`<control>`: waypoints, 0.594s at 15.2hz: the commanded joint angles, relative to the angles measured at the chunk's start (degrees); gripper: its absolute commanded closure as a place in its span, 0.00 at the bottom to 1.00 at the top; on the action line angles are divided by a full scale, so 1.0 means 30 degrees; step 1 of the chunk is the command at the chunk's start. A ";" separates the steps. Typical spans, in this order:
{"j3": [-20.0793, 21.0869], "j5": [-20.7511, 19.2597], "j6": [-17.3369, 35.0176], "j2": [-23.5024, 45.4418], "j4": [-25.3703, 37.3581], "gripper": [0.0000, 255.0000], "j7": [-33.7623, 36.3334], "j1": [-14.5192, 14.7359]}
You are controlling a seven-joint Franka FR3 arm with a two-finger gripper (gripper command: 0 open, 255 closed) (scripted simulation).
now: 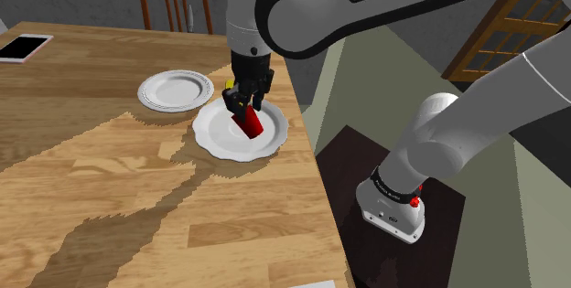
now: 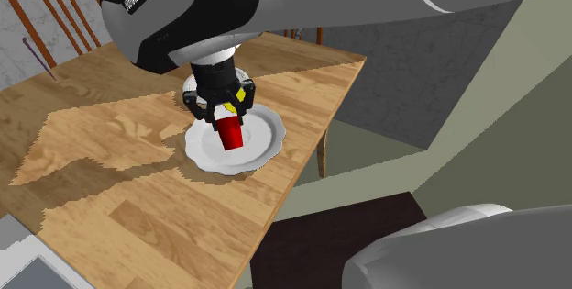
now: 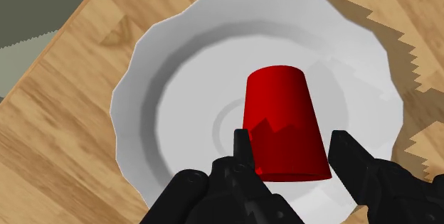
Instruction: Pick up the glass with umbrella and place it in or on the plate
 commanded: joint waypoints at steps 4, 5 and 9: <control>0.0000 0.0001 0.0003 -0.0003 -0.0001 0.00 0.0000 0.0000; 0.0000 0.0001 0.0003 -0.0003 -0.0001 0.00 -0.0001 0.0000; -0.0195 -0.0006 -0.1350 -0.0379 0.0988 0.00 -0.0052 -0.0008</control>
